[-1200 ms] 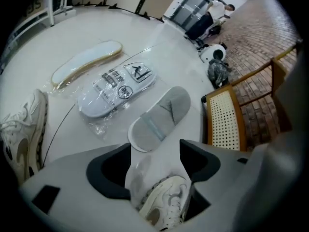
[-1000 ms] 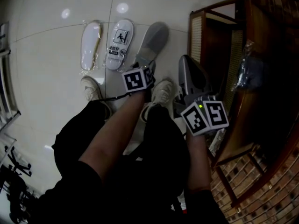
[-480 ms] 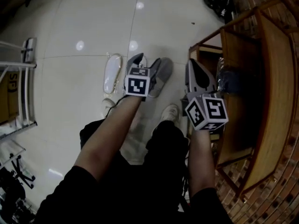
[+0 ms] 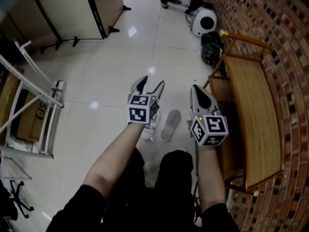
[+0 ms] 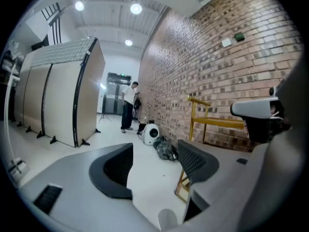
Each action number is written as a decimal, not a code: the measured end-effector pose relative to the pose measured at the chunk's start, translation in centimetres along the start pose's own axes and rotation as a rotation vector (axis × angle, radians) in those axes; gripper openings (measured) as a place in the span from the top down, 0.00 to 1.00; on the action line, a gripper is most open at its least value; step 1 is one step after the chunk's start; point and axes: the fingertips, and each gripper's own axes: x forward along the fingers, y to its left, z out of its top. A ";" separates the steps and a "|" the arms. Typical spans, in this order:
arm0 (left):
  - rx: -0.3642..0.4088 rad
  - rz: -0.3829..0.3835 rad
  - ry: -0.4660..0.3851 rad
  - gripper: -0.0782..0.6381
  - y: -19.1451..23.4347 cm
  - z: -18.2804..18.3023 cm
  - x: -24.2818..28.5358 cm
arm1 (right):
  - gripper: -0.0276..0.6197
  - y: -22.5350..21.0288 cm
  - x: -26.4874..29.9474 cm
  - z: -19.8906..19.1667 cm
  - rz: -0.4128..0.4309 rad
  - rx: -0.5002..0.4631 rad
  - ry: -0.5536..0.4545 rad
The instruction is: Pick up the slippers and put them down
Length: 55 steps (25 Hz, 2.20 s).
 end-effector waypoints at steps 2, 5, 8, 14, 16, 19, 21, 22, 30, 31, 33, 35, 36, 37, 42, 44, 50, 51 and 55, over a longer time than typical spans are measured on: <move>0.019 -0.007 -0.065 0.48 -1.2 3.9 -2.5 | 0.95 0.3 -1.9 3.0 -0.019 -0.019 -0.044; 0.046 -0.025 -0.172 0.48 -3.1 9.2 -7.0 | 0.95 0.9 -4.8 6.7 -0.051 -0.045 -0.112; 0.066 -0.022 -0.260 0.56 -3.5 12.2 -11.9 | 0.95 2.0 -7.4 9.5 -0.070 -0.071 -0.174; 0.019 -0.009 -0.405 0.89 -2.9 13.5 -19.1 | 0.95 5.6 -10.9 10.5 -0.046 0.045 -0.238; -0.012 0.001 -0.409 0.89 -2.9 13.5 -19.9 | 0.95 7.5 -11.3 10.1 -0.027 0.047 -0.249; 0.001 0.008 -0.405 0.89 -3.4 13.5 -21.4 | 0.95 9.9 -12.0 9.5 -0.015 -0.006 -0.239; 0.004 0.001 -0.408 0.89 -3.5 13.5 -22.7 | 0.95 10.8 -12.9 9.4 -0.010 -0.038 -0.240; 0.006 0.000 -0.411 0.89 -3.5 13.4 -23.4 | 0.95 11.2 -13.5 9.3 -0.004 -0.045 -0.244; 0.008 -0.031 -0.416 0.89 -4.5 10.2 -27.1 | 0.95 14.4 -17.1 6.7 0.063 -0.071 -0.255; 0.015 -0.038 -0.421 0.89 -4.6 9.6 -27.8 | 0.95 14.5 -17.6 6.2 0.065 -0.076 -0.254; 0.042 -0.051 -0.440 0.89 -4.5 8.4 -29.3 | 0.95 14.7 -18.5 5.3 0.075 -0.087 -0.251; 0.057 -0.050 -0.443 0.89 -4.0 7.2 -30.9 | 0.95 14.7 -19.5 4.2 0.083 -0.091 -0.233; 0.064 -0.045 -0.446 0.89 -3.6 6.7 -31.7 | 0.95 14.5 -20.0 3.6 0.085 -0.091 -0.222; 0.073 -0.040 -0.453 0.89 -3.1 6.2 -32.5 | 0.95 14.3 -20.5 3.2 0.087 -0.092 -0.212; 0.099 -0.056 -0.491 0.89 -0.8 4.8 -36.4 | 0.95 12.8 -22.8 2.3 0.067 -0.123 -0.200; 0.115 -0.043 -0.477 0.89 0.3 3.9 -37.3 | 0.95 11.6 -23.4 1.7 0.057 -0.139 -0.191; 0.128 -0.014 -0.428 0.89 1.5 1.3 -39.4 | 0.95 8.9 -24.9 -0.3 0.000 -0.114 -0.157; 0.121 -0.006 -0.421 0.89 1.6 0.8 -39.9 | 0.95 8.9 -25.2 -0.5 -0.001 -0.106 -0.156; 0.102 0.028 -0.399 0.89 1.6 -1.1 -41.9 | 0.95 9.6 -27.0 -1.0 0.001 -0.098 -0.149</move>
